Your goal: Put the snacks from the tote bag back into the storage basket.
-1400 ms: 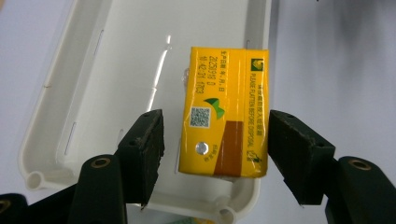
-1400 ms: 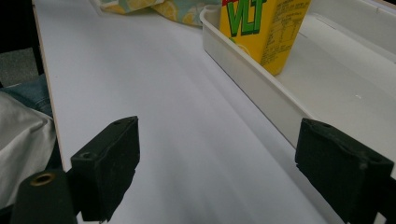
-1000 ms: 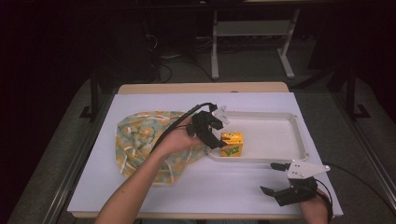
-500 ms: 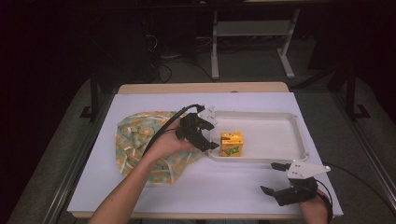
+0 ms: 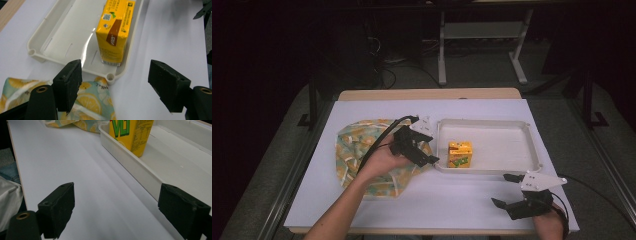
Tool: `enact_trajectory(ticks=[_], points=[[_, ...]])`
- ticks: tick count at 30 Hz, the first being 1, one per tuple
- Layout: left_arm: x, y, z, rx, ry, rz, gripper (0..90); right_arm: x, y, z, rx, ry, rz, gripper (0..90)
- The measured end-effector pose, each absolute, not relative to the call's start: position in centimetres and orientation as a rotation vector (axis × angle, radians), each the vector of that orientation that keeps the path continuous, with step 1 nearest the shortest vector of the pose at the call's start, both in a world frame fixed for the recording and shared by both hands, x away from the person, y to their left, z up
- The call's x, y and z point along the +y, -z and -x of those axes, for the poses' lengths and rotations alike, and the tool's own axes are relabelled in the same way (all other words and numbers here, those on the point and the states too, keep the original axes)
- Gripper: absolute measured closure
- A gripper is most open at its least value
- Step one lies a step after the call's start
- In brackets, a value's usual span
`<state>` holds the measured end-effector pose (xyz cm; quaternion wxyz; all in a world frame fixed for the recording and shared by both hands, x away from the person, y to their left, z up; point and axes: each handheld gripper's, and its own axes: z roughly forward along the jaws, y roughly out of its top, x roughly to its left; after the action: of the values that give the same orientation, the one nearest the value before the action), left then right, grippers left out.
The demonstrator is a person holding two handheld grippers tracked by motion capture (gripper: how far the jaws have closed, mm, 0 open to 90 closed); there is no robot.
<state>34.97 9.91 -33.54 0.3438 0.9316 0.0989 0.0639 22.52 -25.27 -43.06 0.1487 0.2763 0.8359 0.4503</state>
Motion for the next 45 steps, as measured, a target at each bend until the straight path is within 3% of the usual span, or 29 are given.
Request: enact_trajectory(ticks=[45], points=[[16.9,36.7,-29.5,0.412,-0.196,-2.294,22.6,-26.0,43.0,-22.6,2.359,-1.307,-0.856,13.4]])
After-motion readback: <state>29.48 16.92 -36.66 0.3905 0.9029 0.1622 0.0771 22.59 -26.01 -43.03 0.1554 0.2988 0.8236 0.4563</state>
